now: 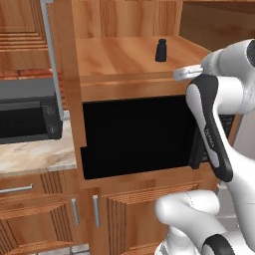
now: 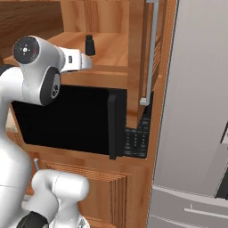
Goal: Retrieve the shaker from the cabinet and place it next the steak on a plate on the dining table.
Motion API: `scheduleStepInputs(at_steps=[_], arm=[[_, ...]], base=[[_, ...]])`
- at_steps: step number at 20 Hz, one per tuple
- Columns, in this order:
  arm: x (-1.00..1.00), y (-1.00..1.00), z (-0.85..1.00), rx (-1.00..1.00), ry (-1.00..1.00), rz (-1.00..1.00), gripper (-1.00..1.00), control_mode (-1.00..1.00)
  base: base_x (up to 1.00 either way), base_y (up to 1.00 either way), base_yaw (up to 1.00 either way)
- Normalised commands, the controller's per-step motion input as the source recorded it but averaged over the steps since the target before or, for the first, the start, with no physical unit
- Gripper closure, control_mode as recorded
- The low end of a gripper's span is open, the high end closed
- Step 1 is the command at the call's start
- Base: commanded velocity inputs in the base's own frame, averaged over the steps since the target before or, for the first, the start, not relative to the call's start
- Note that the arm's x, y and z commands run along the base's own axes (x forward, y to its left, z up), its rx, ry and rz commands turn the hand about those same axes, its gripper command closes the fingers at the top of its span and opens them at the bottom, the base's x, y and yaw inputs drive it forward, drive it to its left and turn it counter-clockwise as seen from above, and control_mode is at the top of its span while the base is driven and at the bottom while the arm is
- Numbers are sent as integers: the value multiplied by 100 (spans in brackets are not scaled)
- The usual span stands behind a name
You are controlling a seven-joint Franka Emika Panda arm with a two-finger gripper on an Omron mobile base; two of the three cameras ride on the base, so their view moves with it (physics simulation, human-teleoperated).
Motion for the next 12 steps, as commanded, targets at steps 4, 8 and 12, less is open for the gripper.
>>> scheduleStepInputs(at_steps=[4,8,12], arm=[[19,0,43,0,-4,0,-100,-100],[31,0,13,0,-12,0,-100,-100],[31,0,3,0,-3,0,-100,-100]], base=[[0,0,0],[0,0,0],[0,0,0]])
